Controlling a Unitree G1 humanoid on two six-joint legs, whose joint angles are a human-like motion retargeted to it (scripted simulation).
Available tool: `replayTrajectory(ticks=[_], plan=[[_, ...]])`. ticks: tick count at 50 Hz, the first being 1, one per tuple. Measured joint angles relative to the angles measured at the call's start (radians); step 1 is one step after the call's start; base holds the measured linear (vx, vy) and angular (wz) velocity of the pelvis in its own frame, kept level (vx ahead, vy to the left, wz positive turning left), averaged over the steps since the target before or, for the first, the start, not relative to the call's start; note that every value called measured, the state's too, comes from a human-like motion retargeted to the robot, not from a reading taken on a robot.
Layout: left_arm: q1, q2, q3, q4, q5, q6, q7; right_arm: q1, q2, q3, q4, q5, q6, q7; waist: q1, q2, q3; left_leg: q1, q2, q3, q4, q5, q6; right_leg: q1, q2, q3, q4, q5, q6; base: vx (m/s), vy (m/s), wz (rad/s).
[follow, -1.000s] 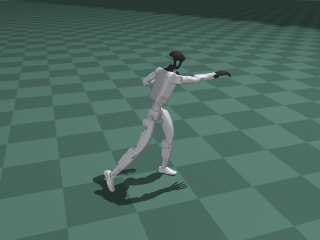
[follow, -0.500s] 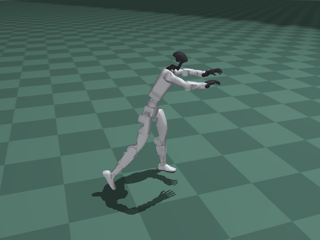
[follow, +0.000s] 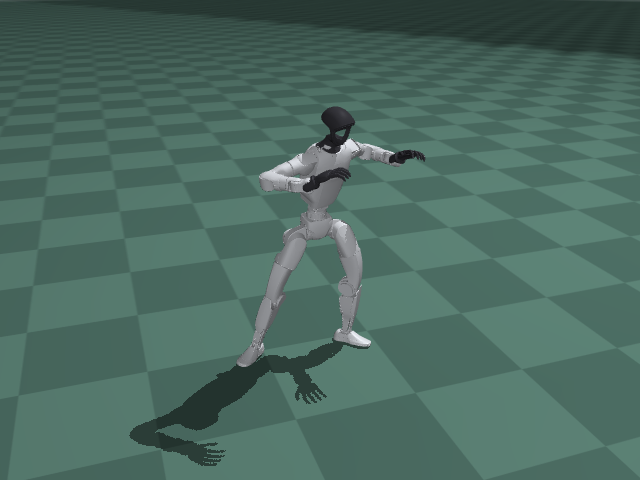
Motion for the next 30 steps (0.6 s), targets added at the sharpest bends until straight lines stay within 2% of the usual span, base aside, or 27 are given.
replayTrajectory(ticks=[2,5,7,8,10,12,13,15,17,18,20,22,23,25,27,30], plan=[[-0.212,0.134,-0.206,0.090,0.070,0.023,0.018,-0.336,0.014,0.316,0.062,-0.017,0.012,0.029,-0.017,0.005,-0.026,0.056,0.045,0.055,0.018,0.011,0.000,-0.048,-0.007,0.098,0.083,-0.068,-0.019,0.02,-0.47,-1.75],[-0.458,0.245,-0.473,0.197,0.061,0.072,-0.026,-0.854,0.217,0.855,0.250,-0.050,0.045,0.052,-0.076,-0.007,-0.094,0.156,0.159,0.140,0.098,0.056,0.034,-0.115,0.027,0.272,0.200,-0.174,-0.065,0.18,-0.69,-2.19],[-0.578,0.260,-0.613,0.275,0.073,0.102,-0.052,-1.045,0.433,1.054,0.427,-0.115,0.062,0.028,-0.127,-0.008,-0.114,0.198,0.257,0.144,0.239,0.156,0.086,-0.112,0.072,0.370,0.228,-0.220,-0.101,0.19,-0.76,-2.33],[-0.634,0.257,-0.686,0.327,0.098,0.121,-0.058,-1.099,0.545,1.111,0.527,-0.163,0.070,0.014,-0.150,-0.002,-0.128,0.194,0.318,0.095,0.340,0.220,0.104,-0.092,0.108,0.409,0.228,-0.241,-0.118,0.26,-0.77,-2.56],[-0.742,0.234,-0.831,0.447,0.145,0.162,-0.063,-1.138,0.752,1.160,0.731,-0.259,0.093,-0.006,-0.161,0.013,-0.146,0.148,0.373,-0.134,0.537,0.309,0.110,-0.049,0.189,0.509,0.216,-0.274,-0.148,0.32,-0.72,-2.89],[-0.811,0.192,-0.934,0.561,0.246,0.200,-0.080,-1.083,0.894,1.122,0.869,-0.296,0.096,-0.008,-0.148,-0.001,-0.135,0.049,0.300,-0.387,0.817,0.235,0.110,-0.004,0.222,0.614,0.213,-0.297,-0.155,0.32,-0.56,-2.84],[-0.819,0.171,-0.953,0.596,0.294,0.216,-0.089,-1.037,0.933,1.084,0.894,-0.301,0.095,-0.001,-0.137,-0.017,-0.115,-0.001,0.260,-0.457,0.977,0.171,0.121,0.017,0.224,0.662,0.217,-0.306,-0.153,0.29,-0.49,-2.63],[-0.784,0.134,-0.933,0.608,0.337,0.241,-0.079,-0.933,0.950,0.995,0.857,-0.303,0.100,0.004,-0.096,-0.047,-0.048,-0.101,0.249,-0.488,1.314,0.064,0.186,0.053,0.231,0.755,0.234,-0.319,-0.145,0.26,-0.47,-2.65],[-0.649,0.085,-0.813,0.516,0.316,0.248,-0.014,-0.785,0.899,0.886,0.685,-0.299,0.117,-0.009,-0.017,-0.065,0.054,-0.196,0.277,-0.450,1.619,0.014,0.237,0.075,0.240,0.860,0.252,-0.314,-0.123,0.23,-0.40,-3.08],[-0.540,0.045,-0.726,0.449,0.300,0.249,0.031,-0.694,0.871,0.836,0.582,-0.298,0.132,-0.022,0.027,-0.073,0.103,-0.240,0.267,-0.418,1.745,0.002,0.229,0.085,0.238,0.920,0.251,-0.303,-0.111,0.20,-0.30,-3.33],[-0.276,-0.076,-0.514,0.307,0.302,0.224,0.135,-0.492,0.824,0.725,0.371,-0.282,0.125,-0.061,0.091,-0.108,0.224,-0.359,0.194,-0.331,1.931,0.020,0.172,0.127,0.197,1.025,0.215,-0.275,-0.073,0.16,-0.20,-3.19],[-0.013,-0.254,-0.324,0.207,0.323,0.205,0.235,-0.263,0.762,0.573,0.182,-0.204,0.071,-0.057,0.130,-0.178,0.300,-0.593,0.130,-0.238,2.028,0.077,0.089,0.131,0.133,1.118,0.164,-0.264,-0.050,0.18,-0.10,-2.61],[0.116,-0.349,-0.242,0.174,0.295,0.203,0.270,-0.148,0.726,0.489,0.103,-0.134,0.038,-0.036,0.139,-0.233,0.306,-0.759,0.100,-0.211,2.051,0.114,0.053,0.094,0.099,1.157,0.176,-0.284,-0.045,0.24,-0.02,-2.26],[0.326,-0.558,-0.152,0.137,0.249,0.174,0.303,0.074,0.672,0.349,-0.018,-0.092,0.015,0.019,0.153,-0.331,0.329,-0.975,0.092,-0.132,2.032,0.122,0.018,0.060,0.010,1.242,0.174,-0.279,0.012,0.27,0.09,-2.18],[0.465,-0.683,-0.148,0.132,0.178,0.140,0.310,0.241,0.624,0.265,-0.077,-0.073,0.011,0.031,0.163,-0.380,0.336,-1.148,0.109,-0.178,2.001,0.065,0.045,0.052,-0.027,1.309,0.194,-0.279,0.046,0.28,0.04,-2.20],[0.545,-0.696,-0.206,0.150,0.160,0.140,0.317,0.362,0.605,0.238,-0.092,-0.060,0.026,0.023,0.194,-0.430,0.336,-1.281,0.177,-0.266,1.977,-0.086,0.165,0.042,-0.060,1.387,0.212,-0.287,0.071,0.30,-0.03,-1.94]])
